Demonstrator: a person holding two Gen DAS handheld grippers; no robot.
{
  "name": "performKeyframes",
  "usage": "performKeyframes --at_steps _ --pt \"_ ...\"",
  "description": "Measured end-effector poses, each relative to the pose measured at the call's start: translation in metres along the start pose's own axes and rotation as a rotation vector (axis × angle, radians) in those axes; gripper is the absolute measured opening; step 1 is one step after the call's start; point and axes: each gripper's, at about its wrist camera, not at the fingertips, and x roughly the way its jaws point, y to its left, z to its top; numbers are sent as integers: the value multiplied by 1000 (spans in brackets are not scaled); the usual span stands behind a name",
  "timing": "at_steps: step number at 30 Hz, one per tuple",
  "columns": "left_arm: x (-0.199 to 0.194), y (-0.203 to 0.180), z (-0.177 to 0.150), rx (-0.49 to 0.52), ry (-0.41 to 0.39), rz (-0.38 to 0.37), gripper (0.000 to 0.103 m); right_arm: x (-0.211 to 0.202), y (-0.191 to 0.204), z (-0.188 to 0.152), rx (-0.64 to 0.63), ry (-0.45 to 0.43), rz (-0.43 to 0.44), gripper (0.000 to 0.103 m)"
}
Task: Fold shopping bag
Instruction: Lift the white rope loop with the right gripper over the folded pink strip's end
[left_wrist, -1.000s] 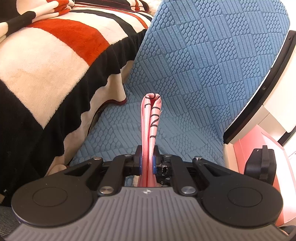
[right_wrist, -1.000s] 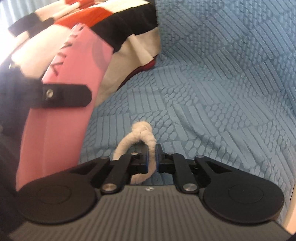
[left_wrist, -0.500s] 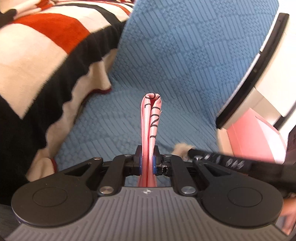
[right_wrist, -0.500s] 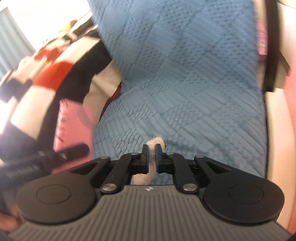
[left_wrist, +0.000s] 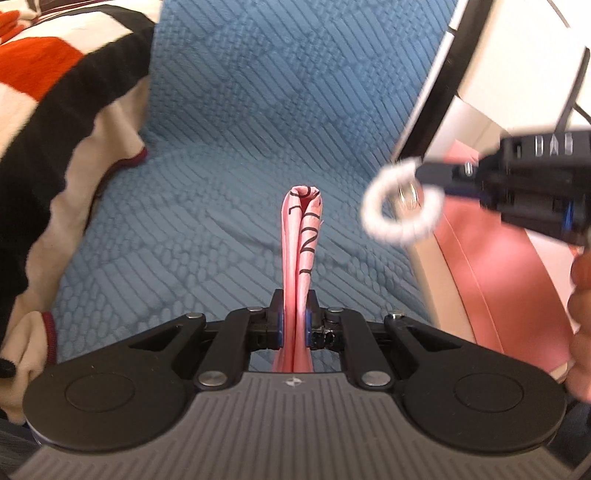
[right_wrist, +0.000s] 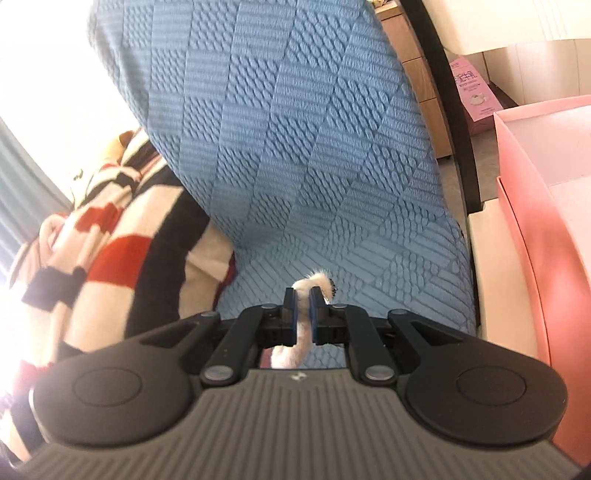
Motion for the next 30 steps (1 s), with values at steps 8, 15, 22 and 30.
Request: performKeyframes --at_steps 8,15,22,30 --pt "8 -6 -5 39 32 -15 12 -1 13 0 54 -20 102 10" --pt "10 -4 -4 55 40 -17 12 24 26 -9 54 52 150 10" --pt "9 -6 -5 80 31 -6 12 47 20 -21 93 127 96 10" --pt "12 -11 -10 120 42 19 12 50 5 -27 116 173 48 11"
